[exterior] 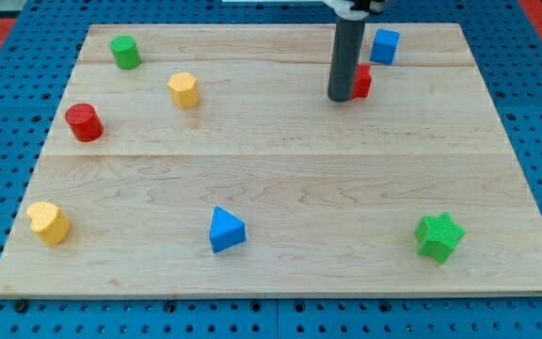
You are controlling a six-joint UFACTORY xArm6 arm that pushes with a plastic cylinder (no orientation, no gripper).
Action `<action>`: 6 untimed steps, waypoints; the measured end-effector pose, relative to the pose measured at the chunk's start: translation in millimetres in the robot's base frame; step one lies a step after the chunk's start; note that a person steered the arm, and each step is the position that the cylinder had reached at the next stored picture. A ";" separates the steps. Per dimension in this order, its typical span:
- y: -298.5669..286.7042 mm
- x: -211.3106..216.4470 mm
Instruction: Move the red circle closer to the red star
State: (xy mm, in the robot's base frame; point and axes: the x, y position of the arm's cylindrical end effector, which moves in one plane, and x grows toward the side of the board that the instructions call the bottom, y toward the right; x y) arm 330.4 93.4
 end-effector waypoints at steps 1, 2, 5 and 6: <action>34.5 -9.3; 39.1 -16.4; -185.0 123.8; -250.2 140.5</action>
State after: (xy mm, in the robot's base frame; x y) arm 470.9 -156.8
